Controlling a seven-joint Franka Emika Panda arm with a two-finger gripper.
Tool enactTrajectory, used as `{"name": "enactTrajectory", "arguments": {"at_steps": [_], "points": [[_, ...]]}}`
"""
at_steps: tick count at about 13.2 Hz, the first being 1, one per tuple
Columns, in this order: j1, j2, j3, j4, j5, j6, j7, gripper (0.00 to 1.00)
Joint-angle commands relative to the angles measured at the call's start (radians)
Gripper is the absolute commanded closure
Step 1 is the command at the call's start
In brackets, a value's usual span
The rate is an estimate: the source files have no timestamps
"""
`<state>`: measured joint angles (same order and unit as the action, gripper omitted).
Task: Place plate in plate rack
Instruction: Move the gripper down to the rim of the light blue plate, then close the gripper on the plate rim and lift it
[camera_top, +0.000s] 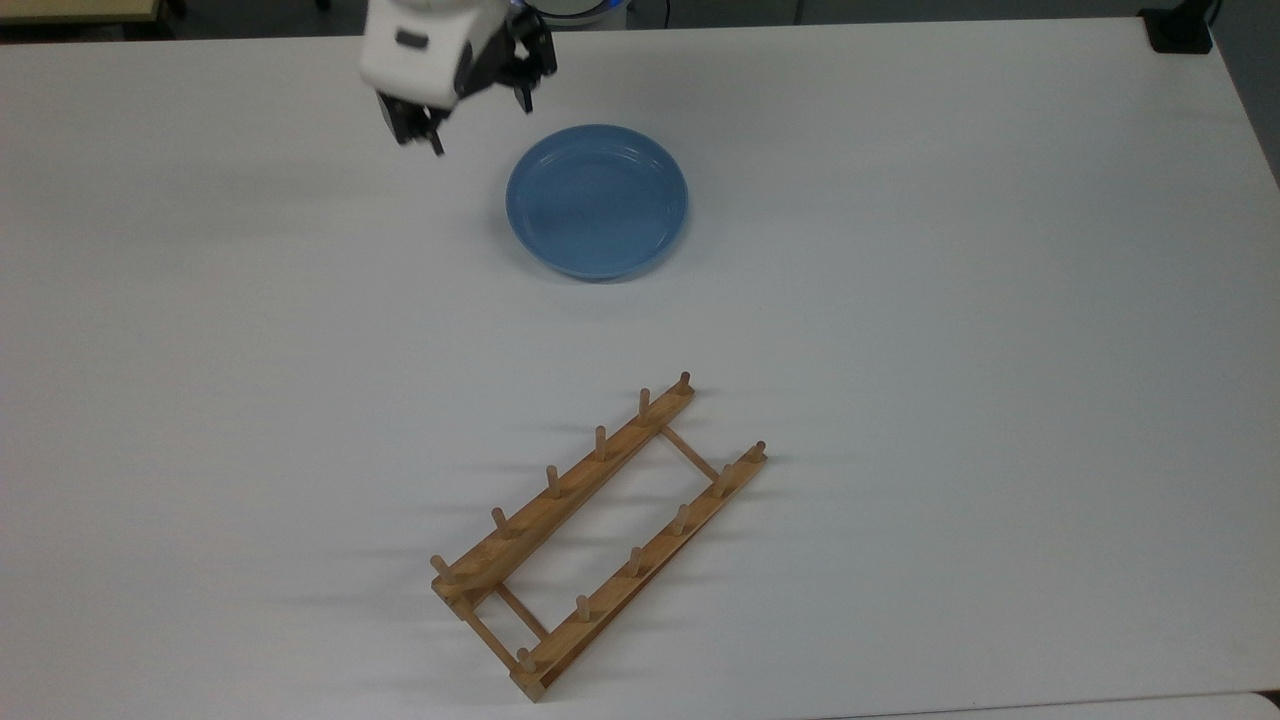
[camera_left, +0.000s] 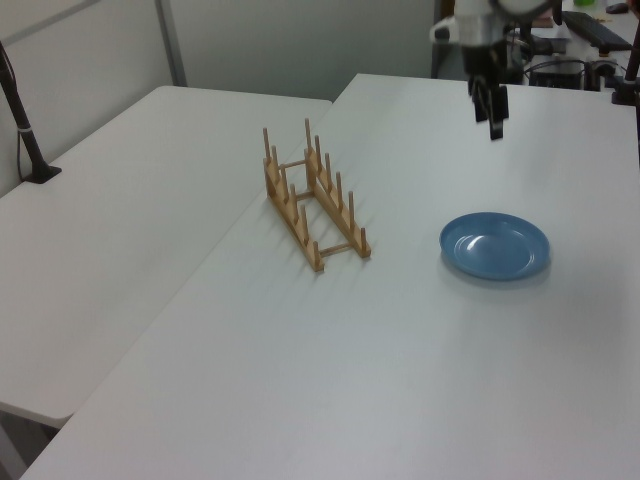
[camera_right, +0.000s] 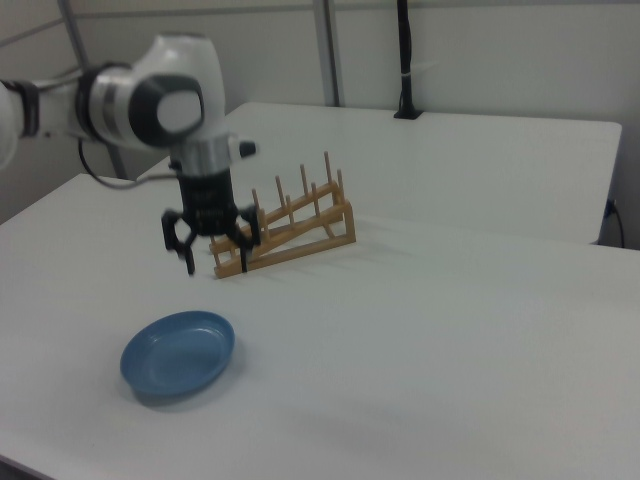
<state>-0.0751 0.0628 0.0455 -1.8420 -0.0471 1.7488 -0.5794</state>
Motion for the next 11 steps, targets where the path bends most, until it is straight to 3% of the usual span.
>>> {"name": "enactTrajectory", "arguments": {"at_steps": [1,5,6,9,11], "points": [[0.049,0.067,0.004,-0.131,-0.055,0.151,-0.025,0.27],[0.087,0.201,0.004,-0.120,-0.134,0.279,0.064,0.34],[0.089,0.219,0.005,-0.120,-0.143,0.291,0.067,0.42],[0.097,0.221,0.005,-0.094,-0.140,0.275,0.073,0.82],[0.098,0.218,0.007,-0.082,-0.138,0.253,0.076,0.97]]}}
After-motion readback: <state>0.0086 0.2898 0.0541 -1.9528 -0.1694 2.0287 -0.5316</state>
